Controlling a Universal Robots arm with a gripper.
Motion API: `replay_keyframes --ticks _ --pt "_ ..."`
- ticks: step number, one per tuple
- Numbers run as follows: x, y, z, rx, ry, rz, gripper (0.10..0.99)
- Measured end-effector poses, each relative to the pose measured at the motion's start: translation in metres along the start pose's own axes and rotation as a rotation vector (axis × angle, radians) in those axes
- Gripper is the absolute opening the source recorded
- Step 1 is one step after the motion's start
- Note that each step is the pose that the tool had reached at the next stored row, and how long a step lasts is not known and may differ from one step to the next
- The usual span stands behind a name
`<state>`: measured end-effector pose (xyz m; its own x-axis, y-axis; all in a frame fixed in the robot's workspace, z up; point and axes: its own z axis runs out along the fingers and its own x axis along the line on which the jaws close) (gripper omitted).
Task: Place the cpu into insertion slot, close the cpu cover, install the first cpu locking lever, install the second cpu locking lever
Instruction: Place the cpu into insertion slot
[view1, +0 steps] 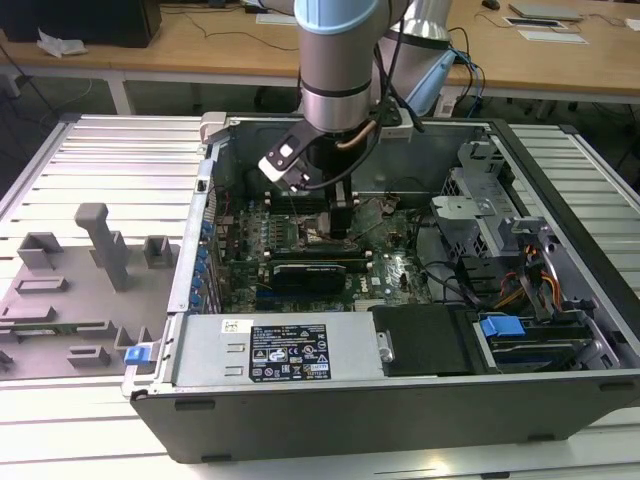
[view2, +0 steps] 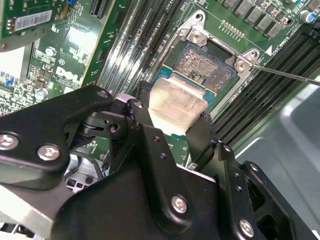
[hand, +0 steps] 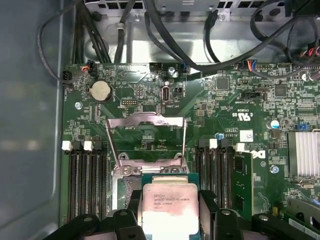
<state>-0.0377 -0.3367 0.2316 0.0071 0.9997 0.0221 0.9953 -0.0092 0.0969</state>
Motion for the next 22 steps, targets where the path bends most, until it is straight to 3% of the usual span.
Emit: replay_keyframes --ticks 12,16,22 --pt "0.0073 -0.0071 0.0081 0.0 -0.0009 0.01 0.537" --pt "0.0128 -0.0116 0.0158 0.0 -0.0016 0.017 0.537" --pt "0.0142 -0.014 0.0231 0.0 -0.0018 0.02 0.537"
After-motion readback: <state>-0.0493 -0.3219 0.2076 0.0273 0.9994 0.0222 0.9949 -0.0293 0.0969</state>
